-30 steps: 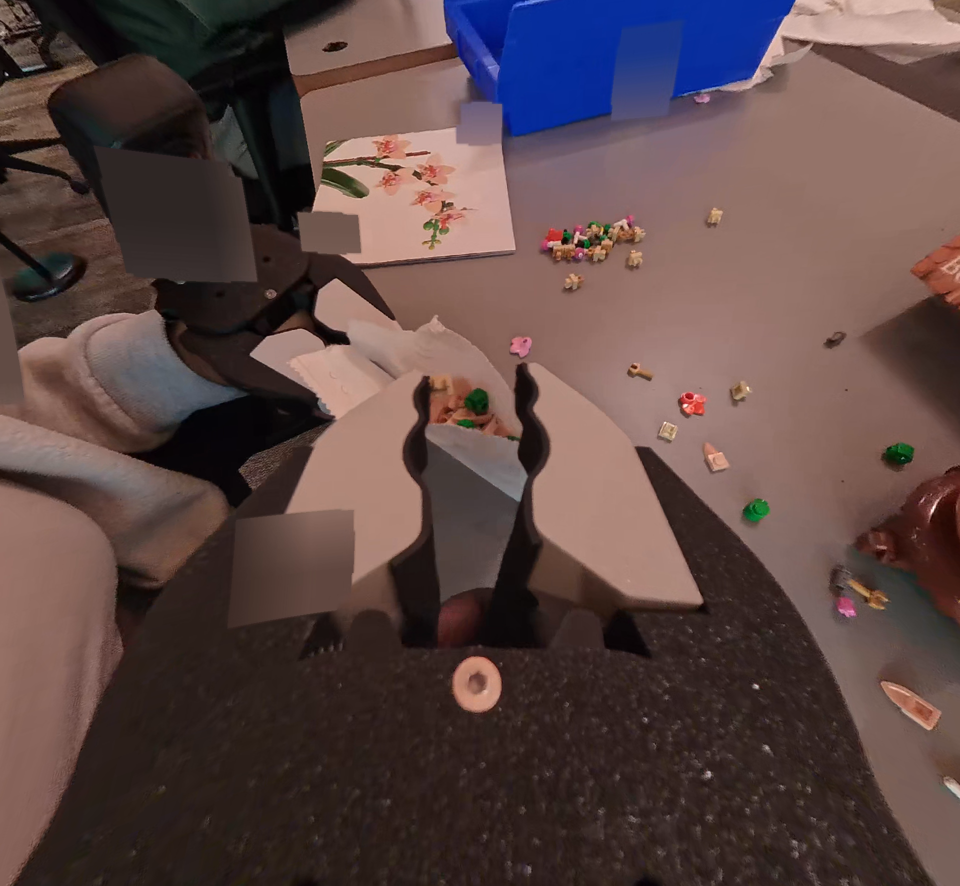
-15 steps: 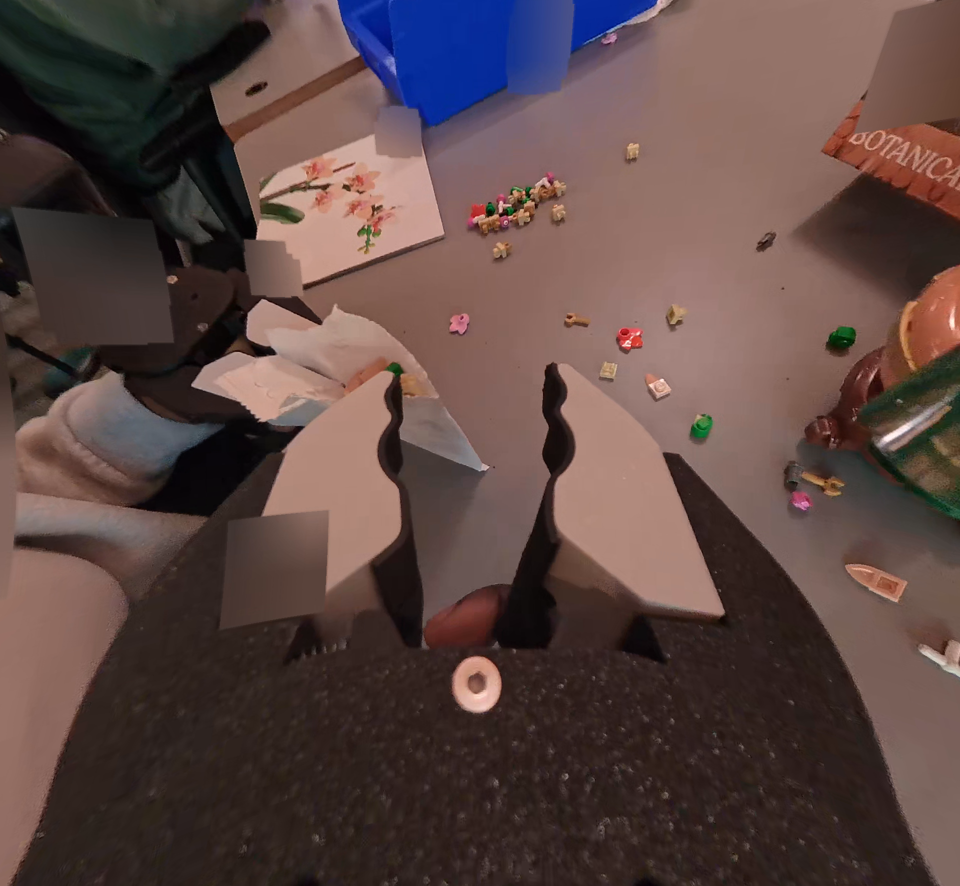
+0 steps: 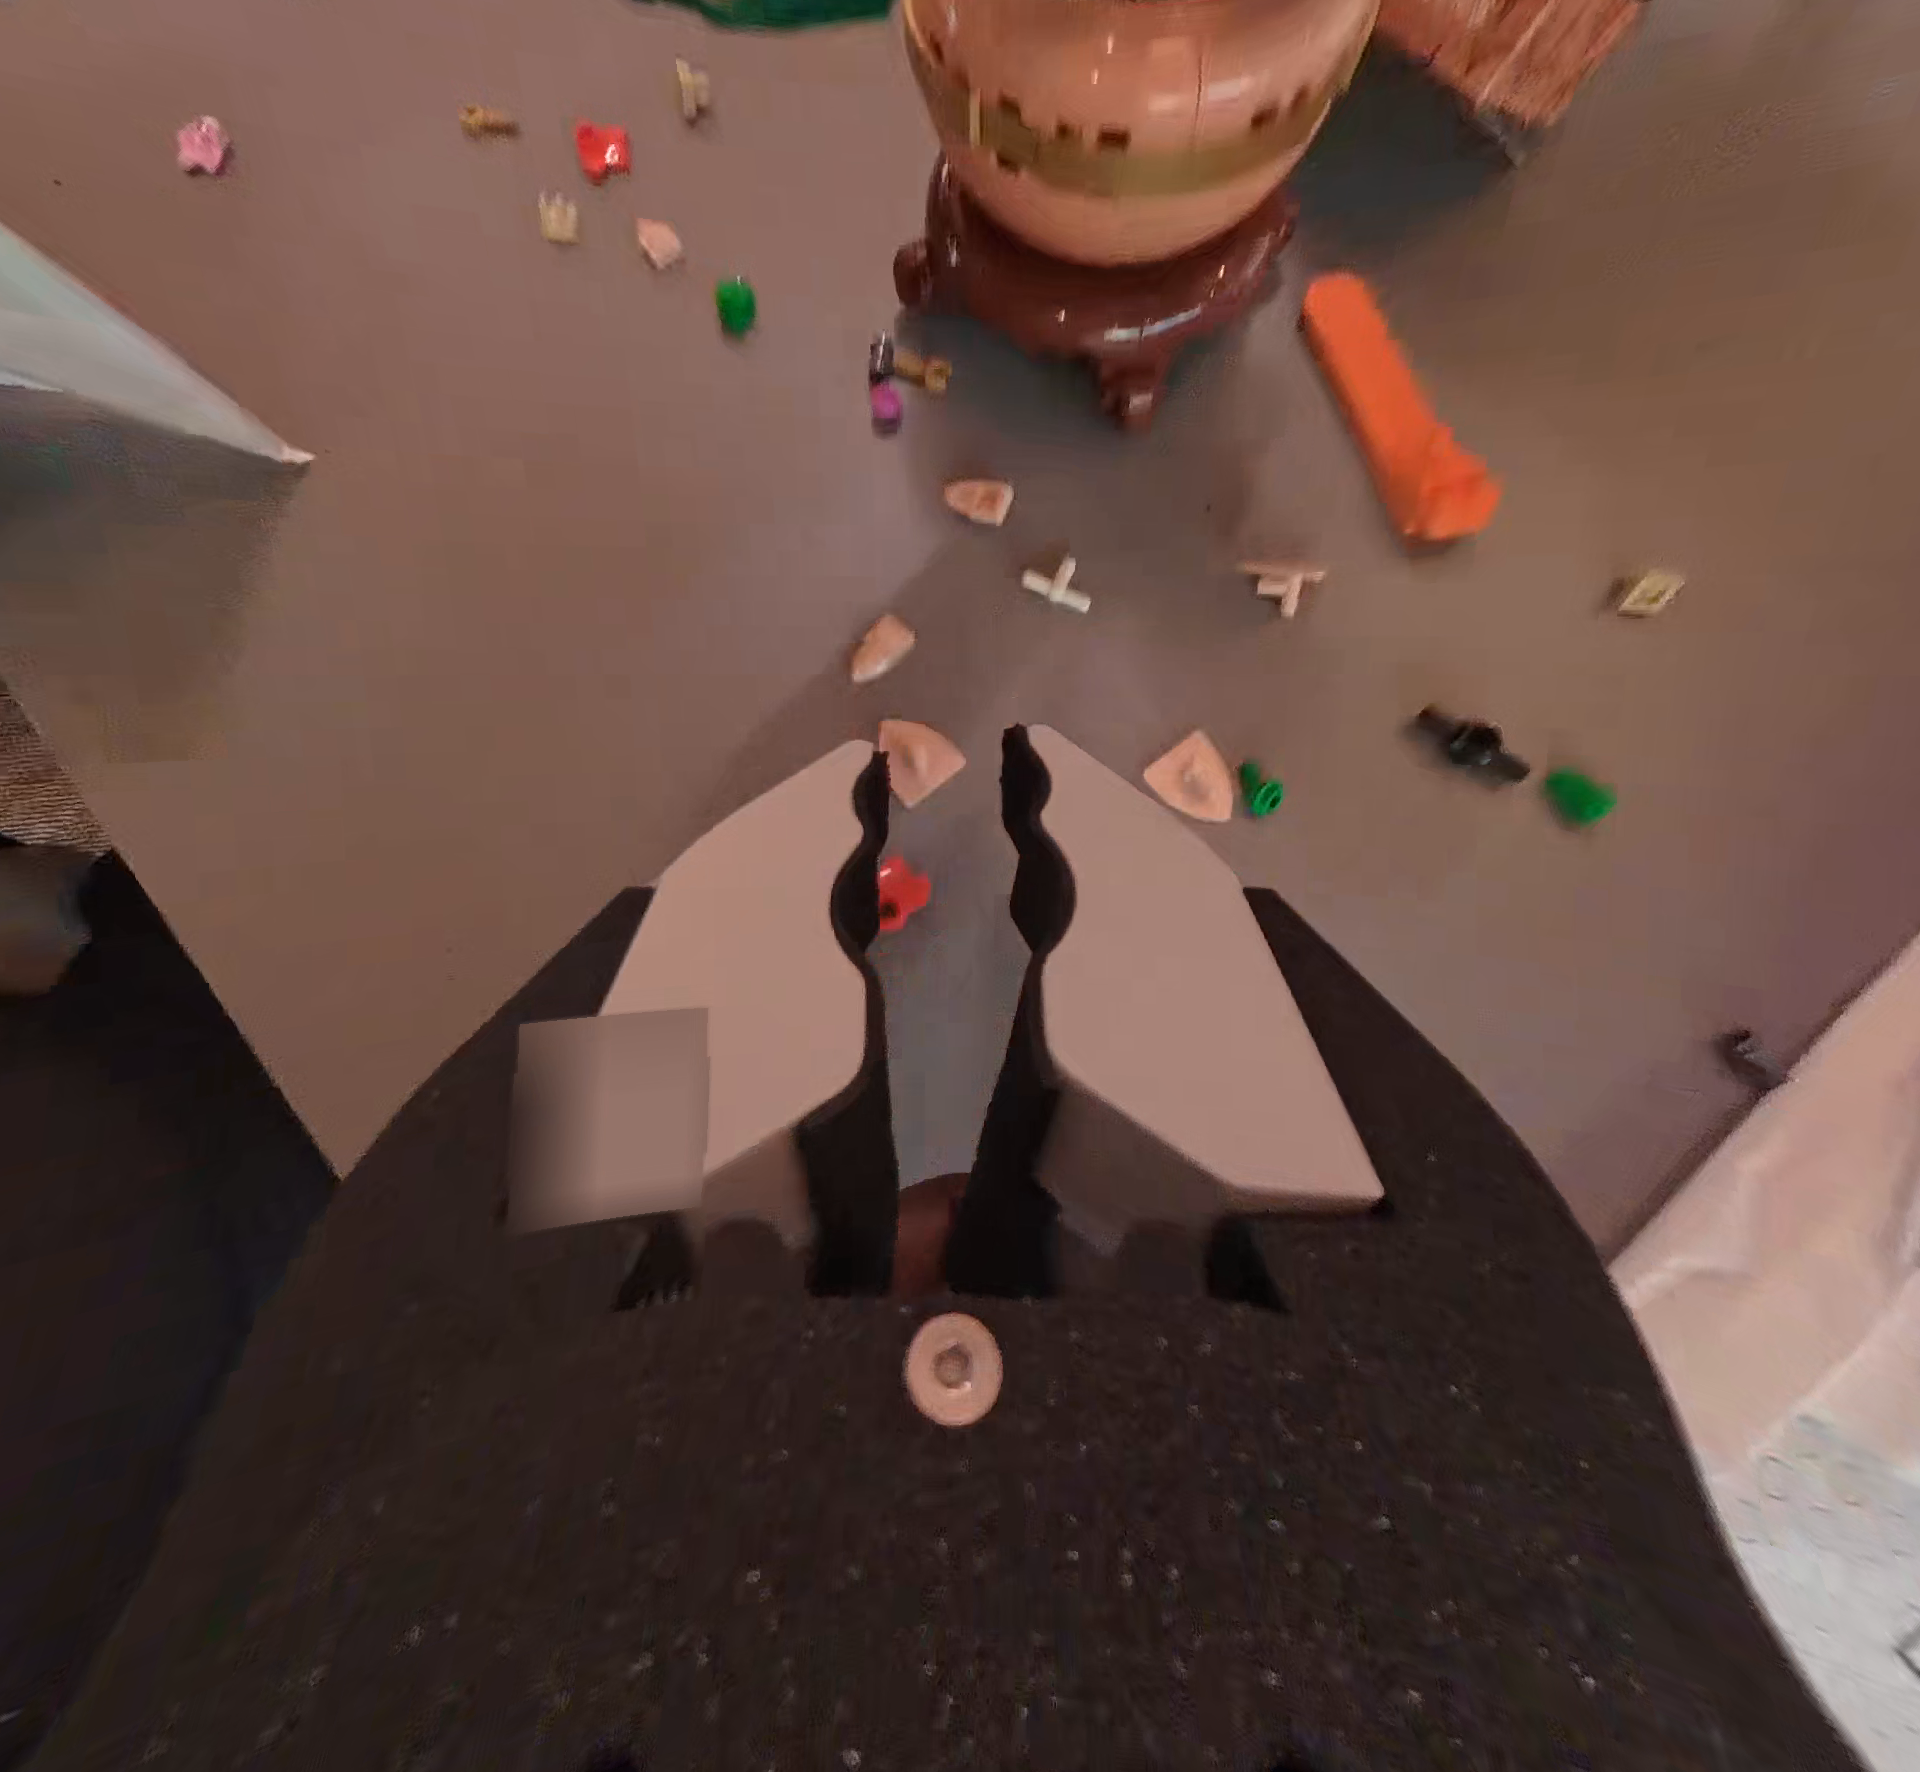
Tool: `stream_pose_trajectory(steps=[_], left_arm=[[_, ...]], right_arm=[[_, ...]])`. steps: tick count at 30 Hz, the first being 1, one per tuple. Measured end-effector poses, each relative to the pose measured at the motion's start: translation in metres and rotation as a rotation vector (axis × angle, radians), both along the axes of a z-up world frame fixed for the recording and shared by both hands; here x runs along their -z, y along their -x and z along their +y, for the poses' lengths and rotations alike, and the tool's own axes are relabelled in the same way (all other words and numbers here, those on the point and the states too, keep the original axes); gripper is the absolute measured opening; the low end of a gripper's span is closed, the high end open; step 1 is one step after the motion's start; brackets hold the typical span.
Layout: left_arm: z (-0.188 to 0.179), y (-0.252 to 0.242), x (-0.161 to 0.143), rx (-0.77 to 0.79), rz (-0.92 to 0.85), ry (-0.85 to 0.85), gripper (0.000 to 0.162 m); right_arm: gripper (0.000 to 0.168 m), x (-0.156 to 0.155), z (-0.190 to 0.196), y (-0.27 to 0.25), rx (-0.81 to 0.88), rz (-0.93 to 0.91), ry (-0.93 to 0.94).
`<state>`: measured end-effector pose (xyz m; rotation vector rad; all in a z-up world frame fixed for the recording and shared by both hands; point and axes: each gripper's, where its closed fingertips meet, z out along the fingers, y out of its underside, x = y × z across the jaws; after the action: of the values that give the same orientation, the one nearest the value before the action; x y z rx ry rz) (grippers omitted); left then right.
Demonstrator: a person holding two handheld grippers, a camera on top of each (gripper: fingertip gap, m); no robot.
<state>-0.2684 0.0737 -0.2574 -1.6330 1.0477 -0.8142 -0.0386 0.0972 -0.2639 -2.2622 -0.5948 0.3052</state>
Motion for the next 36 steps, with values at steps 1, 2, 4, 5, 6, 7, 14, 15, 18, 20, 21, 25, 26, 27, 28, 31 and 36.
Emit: stream_pose_trajectory(steps=[1,2,4,5,6,7,14,15,18,20,21,25,26,27,28,31,36], left_arm=[[0.000,0.000,0.000,-0.001,0.001,0.000,0.000],[0.000,0.000,0.000,-0.001,0.001,0.000,0.000],[-0.001,0.001,0.000,-0.002,0.000,-0.001,0.000],[-0.001,0.001,0.000,-0.002,0.000,-0.001,0.000],[0.000,0.001,0.000,-0.001,-0.001,-0.001,0.000],[0.000,0.000,0.000,-0.001,-0.001,-0.001,0.000],[0.000,0.000,0.000,0.003,-0.004,0.000,0.000],[0.000,0.000,0.000,0.003,-0.004,-0.001,0.000],[0.000,0.000,-0.001,0.002,-0.003,-0.003,0.000],[-0.001,-0.001,-0.001,0.001,-0.003,-0.002,0.000],[-0.001,-0.001,-0.001,0.000,-0.003,-0.002,0.000],[-0.001,0.000,-0.001,0.001,-0.001,-0.005,0.000],[-0.001,0.000,-0.001,0.001,-0.001,-0.007,0.000],[-0.001,0.000,-0.001,0.001,0.000,-0.007,0.001],[-0.001,0.000,-0.001,0.001,0.000,-0.008,0.001],[0.000,0.000,0.000,0.002,0.000,-0.007,0.001],[-0.001,0.000,0.000,0.004,-0.001,-0.005,0.001]], right_arm=[[0.020,0.003,-0.001,0.000,0.001,0.008,-0.006],[0.020,0.006,-0.001,0.000,-0.011,-0.001,-0.014],[0.020,0.012,0.001,0.001,-0.024,-0.036,-0.022],[0.019,0.014,0.003,0.002,-0.031,-0.037,-0.022],[0.019,0.015,0.005,0.004,-0.039,-0.028,-0.017],[0.016,0.017,0.006,0.005,-0.048,-0.020,-0.009],[0.003,0.021,0.004,0.009,-0.086,-0.010,0.006],[0.003,0.018,0.004,0.011,-0.086,0.001,0.000],[0.003,-0.015,0.003,0.040,-0.130,0.127,-0.075],[0.003,-0.054,-0.004,0.083,-0.230,0.265,-0.175],[0.003,-0.070,-0.009,0.107,-0.294,0.321,-0.212],[0.003,-0.093,-0.020,0.181,-0.454,0.350,-0.281],[0.005,-0.091,-0.020,0.192,-0.478,0.341,-0.270],[0.007,-0.085,-0.019,0.199,-0.488,0.320,-0.249],[0.013,-0.077,-0.016,0.202,-0.480,0.273,-0.226],[0.019,-0.063,-0.008,0.199,-0.432,0.165,-0.215],[0.033,-0.062,-0.003,0.191,-0.398,0.168,-0.198]])
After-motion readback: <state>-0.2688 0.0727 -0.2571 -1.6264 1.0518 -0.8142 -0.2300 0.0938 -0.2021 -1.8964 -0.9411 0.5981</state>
